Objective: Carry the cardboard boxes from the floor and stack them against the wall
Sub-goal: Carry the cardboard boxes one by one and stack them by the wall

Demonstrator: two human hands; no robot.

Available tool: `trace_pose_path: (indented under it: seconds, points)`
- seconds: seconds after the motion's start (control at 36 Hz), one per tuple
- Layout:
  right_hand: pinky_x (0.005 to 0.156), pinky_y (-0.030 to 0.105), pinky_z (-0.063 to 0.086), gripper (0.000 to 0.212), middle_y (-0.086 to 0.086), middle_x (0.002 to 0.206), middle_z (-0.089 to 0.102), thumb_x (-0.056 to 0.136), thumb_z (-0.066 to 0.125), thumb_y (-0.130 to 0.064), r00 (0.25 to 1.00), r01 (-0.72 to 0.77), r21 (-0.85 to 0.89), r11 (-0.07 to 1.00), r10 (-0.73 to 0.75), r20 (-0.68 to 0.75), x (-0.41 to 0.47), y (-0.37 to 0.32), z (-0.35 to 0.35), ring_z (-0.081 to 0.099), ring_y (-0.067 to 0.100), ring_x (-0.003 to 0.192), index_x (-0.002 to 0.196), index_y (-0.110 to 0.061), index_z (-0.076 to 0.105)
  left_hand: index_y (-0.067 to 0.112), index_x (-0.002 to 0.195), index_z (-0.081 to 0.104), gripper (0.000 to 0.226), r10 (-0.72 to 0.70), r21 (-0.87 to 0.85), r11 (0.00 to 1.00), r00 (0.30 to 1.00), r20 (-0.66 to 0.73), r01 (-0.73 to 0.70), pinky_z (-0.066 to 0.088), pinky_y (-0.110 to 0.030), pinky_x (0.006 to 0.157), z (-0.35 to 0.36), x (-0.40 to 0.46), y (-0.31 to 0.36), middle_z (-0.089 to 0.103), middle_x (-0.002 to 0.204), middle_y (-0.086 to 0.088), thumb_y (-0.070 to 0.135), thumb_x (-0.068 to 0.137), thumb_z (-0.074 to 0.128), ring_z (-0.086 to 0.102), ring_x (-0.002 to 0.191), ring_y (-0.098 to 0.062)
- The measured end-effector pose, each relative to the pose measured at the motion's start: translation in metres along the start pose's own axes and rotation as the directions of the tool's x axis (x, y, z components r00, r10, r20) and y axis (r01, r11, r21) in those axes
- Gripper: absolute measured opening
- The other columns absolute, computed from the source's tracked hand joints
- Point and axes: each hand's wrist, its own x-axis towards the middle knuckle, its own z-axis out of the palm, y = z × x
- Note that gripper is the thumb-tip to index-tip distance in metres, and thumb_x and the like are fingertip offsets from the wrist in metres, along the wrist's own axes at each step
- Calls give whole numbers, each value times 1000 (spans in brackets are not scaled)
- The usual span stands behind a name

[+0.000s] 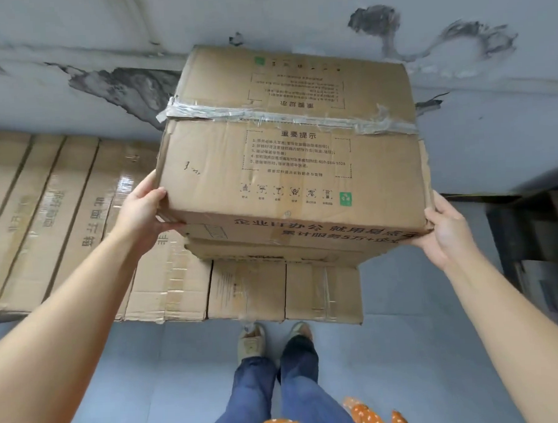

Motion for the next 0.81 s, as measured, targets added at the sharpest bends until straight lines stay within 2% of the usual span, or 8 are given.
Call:
trace_pose_path:
  seconds: [0.11,0.33,0.44,0.53,0.61,0.69,0.75,0.81]
  points:
    - [69,49,57,45,5,131,60,100,34,0,1000,-11,21,1000,11,-7,4,7,-7,59,27,115,138,-19,50,41,125,53,50,-3,-24,1000,1000,-2,2,51,-53,80,2,-5,-1,65,102,27,4,98,34,51,115,-18]
    - [87,63,46,46,3,135,58,102,29,-2,1000,-9,-36,999,9,-22,8,13,-11,55,29,121,141,-21,46,39,133,48,50,-7,-27,1000,999,-36,6,48,-54,86,2,-14,-9,60,113,20,5,100,31,51,112,-16]
    - [93,60,44,47,2,135,57,103,28,-3,999,-13,-92,996,10,-37,6,15,-14,54,27,122,141,-24,45,42,133,48,48,-5,-9,1000,999,-38,5,47,-56,89,3,-18,-15,56,126,13,9,101,32,50,117,-18]
    - [93,56,46,48,2,135,57,102,31,-4,1000,-22,-156,988,19,-17,1,8,-16,56,25,118,141,-27,45,41,133,48,47,6,18,1000,997,-72,-5,47,-51,89,7,-22,-15,55,125,13,10,101,33,50,113,-15]
    - [101,54,41,48,3,142,49,102,34,-5,999,-31,-271,962,25,-24,-9,0,-15,53,21,116,145,-26,37,34,136,45,48,23,118,993,993,-117,-9,44,-45,92,11,-27,-12,53,121,8,7,97,36,48,107,-16]
    - [112,49,31,54,5,154,31,102,41,-16,998,-1,-422,907,-29,-64,-27,-6,-14,37,20,135,151,-23,21,25,146,33,52,112,311,948,985,-134,-66,36,-40,107,9,-38,-6,43,144,1,10,97,41,43,128,-17]
    - [113,38,27,56,4,155,28,101,44,-18,994,73,-460,885,-101,-38,-47,-9,-14,31,16,140,152,-22,20,19,148,30,53,226,418,892,971,-80,-173,29,-34,113,7,-51,1,36,151,-2,10,98,44,36,137,-16]
    - [112,31,26,57,-1,153,31,100,46,-19,986,157,-452,878,-165,22,-74,-10,-13,33,10,138,151,-24,23,18,147,32,53,318,469,835,948,18,-289,29,-29,110,7,-67,8,39,147,-2,9,97,47,37,135,-14]
